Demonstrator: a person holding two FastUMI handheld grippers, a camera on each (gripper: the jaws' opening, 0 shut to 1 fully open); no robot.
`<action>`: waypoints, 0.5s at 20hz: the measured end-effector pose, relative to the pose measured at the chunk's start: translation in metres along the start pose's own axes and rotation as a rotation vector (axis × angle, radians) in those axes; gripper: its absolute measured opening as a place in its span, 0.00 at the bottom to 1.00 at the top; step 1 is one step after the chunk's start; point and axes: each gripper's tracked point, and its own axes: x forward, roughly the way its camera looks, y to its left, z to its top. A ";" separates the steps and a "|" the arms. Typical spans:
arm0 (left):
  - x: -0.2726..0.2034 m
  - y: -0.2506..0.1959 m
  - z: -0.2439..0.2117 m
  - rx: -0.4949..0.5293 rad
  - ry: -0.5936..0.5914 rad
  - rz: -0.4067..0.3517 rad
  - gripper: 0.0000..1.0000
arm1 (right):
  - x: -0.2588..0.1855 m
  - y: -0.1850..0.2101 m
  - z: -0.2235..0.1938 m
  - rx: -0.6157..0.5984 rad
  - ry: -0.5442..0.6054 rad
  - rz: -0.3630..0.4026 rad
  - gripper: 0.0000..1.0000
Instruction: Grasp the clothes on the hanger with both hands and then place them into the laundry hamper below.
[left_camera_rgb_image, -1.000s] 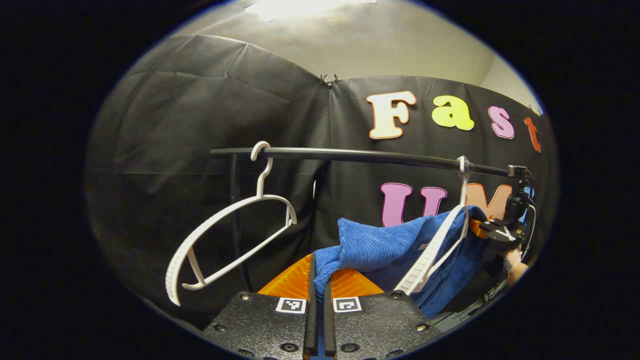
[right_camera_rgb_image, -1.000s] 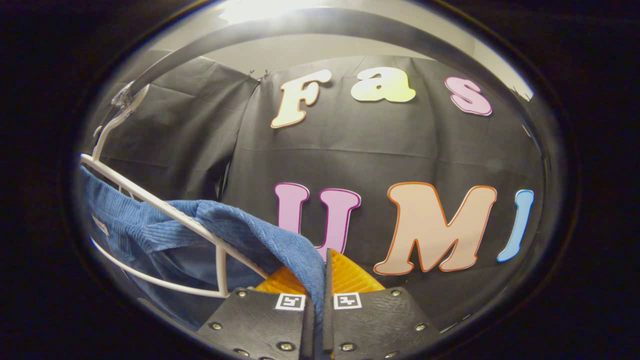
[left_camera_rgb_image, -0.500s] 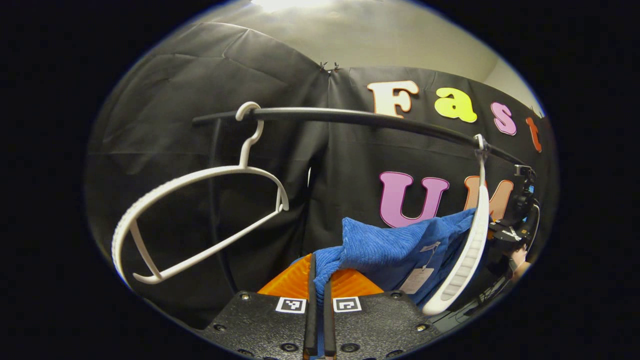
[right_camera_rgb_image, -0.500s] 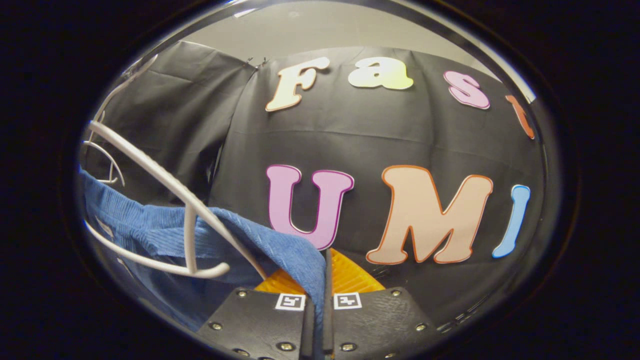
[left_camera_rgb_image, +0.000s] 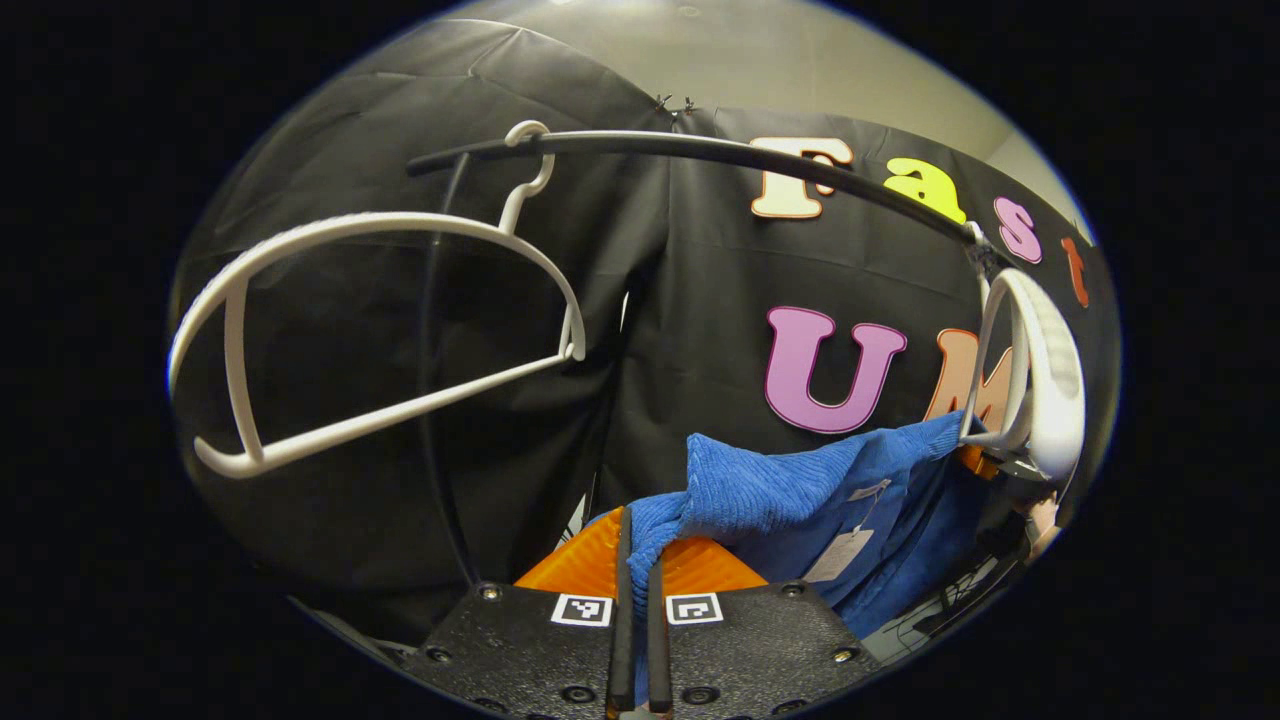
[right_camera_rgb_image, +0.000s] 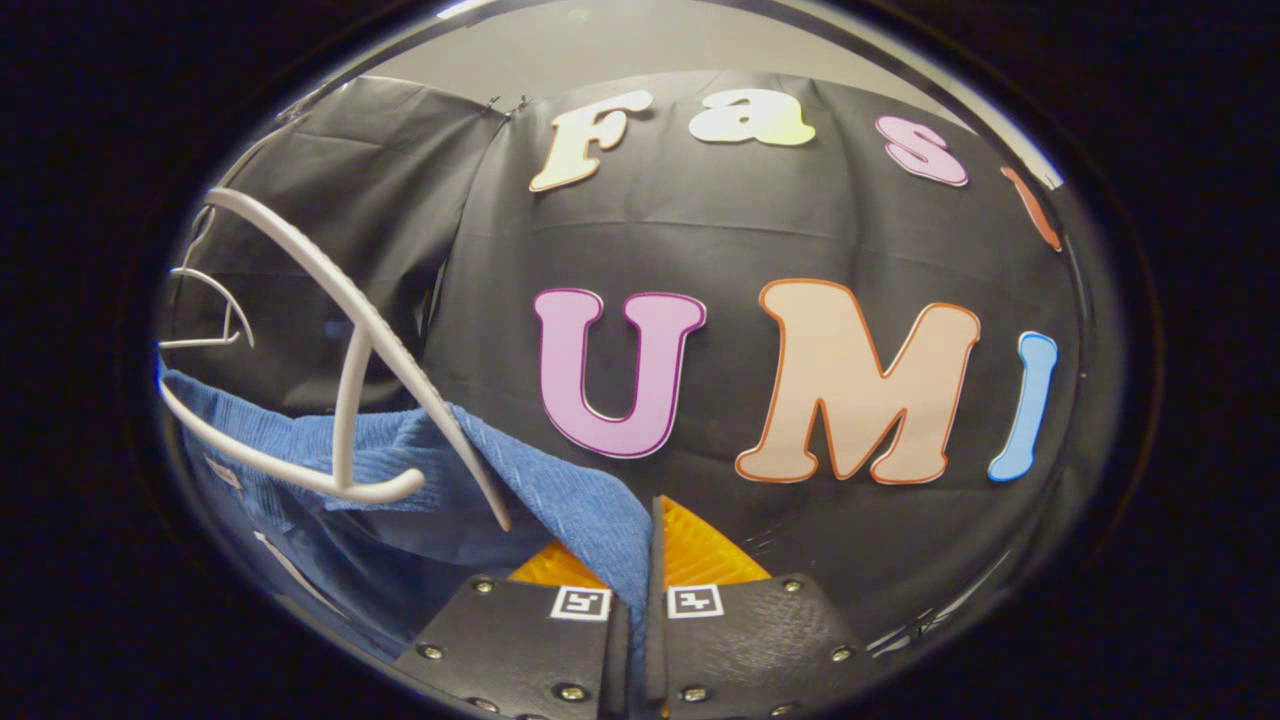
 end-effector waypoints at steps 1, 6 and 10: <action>-0.002 0.001 -0.004 0.000 0.005 0.000 0.06 | -0.002 0.001 -0.005 0.003 0.008 0.004 0.07; -0.015 0.004 -0.024 0.007 0.028 -0.001 0.06 | -0.014 0.004 -0.021 0.016 0.039 0.013 0.07; -0.025 0.002 -0.037 0.011 0.048 -0.012 0.06 | -0.026 0.004 -0.033 0.032 0.056 0.009 0.07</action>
